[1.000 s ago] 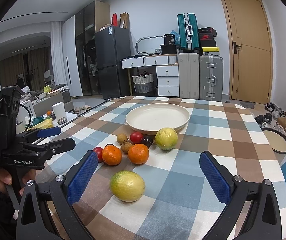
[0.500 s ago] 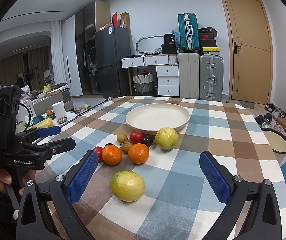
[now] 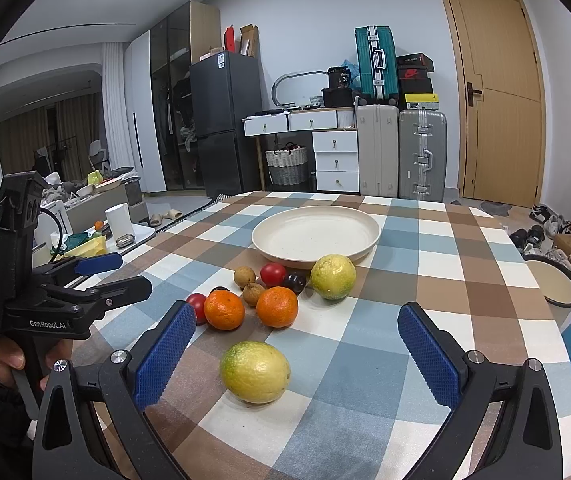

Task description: Organize fruits

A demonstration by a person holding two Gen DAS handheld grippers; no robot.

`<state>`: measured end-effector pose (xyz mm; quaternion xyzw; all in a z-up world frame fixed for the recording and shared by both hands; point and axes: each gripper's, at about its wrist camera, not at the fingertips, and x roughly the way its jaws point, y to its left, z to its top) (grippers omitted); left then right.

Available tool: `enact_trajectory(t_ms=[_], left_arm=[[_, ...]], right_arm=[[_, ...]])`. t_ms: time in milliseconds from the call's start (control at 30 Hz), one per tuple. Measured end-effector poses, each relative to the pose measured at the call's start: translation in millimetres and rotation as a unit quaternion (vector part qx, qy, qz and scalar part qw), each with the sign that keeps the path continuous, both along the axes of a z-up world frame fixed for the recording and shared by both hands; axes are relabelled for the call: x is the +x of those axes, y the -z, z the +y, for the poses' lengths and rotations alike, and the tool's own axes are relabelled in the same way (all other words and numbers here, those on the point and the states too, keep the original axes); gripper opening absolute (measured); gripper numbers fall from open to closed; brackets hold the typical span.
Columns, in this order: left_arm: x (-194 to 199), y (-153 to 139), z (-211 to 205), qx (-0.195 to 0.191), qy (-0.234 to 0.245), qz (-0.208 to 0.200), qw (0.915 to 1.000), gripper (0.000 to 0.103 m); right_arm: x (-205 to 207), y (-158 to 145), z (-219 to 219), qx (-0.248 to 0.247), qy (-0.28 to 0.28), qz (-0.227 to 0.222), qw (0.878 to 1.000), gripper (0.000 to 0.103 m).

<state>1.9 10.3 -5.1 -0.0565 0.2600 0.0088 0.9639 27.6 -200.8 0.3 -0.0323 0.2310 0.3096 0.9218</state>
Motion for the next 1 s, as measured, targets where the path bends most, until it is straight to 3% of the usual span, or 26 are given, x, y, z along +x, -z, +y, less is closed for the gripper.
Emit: enact_trajectory(t_ms=[1000], left_arm=[[0.5, 0.4, -1.0, 0.0, -0.007, 0.006, 1.0, 0.102]], right_arm=[[0.0, 3.5, 1.1, 0.0, 0.006, 0.004, 1.0, 0.103]])
